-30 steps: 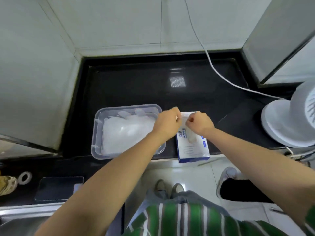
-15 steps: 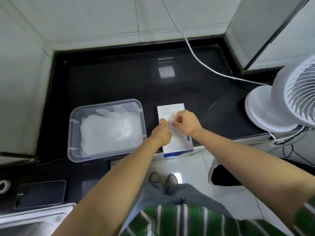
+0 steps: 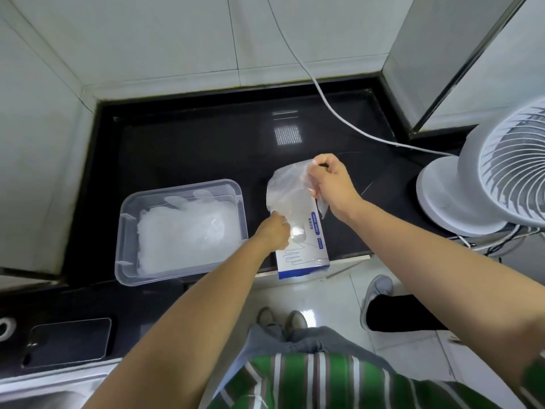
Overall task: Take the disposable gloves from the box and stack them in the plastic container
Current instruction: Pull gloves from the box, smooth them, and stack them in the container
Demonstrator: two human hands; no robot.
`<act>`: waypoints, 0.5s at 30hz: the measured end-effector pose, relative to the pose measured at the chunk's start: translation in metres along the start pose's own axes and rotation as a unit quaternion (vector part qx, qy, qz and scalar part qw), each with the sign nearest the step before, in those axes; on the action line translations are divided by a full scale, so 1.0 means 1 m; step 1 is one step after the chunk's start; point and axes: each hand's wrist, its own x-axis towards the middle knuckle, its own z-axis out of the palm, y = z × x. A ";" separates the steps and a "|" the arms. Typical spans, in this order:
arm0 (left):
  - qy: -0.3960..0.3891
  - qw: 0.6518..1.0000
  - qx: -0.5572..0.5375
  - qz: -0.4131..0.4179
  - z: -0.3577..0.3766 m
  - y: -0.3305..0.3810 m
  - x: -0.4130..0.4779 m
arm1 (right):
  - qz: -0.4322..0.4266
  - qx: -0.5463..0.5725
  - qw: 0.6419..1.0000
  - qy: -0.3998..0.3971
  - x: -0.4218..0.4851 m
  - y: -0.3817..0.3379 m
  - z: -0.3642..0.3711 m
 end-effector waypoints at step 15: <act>0.135 0.954 -0.255 0.087 -0.045 0.028 -0.039 | 0.027 -0.017 0.999 -0.012 -0.014 0.019 0.019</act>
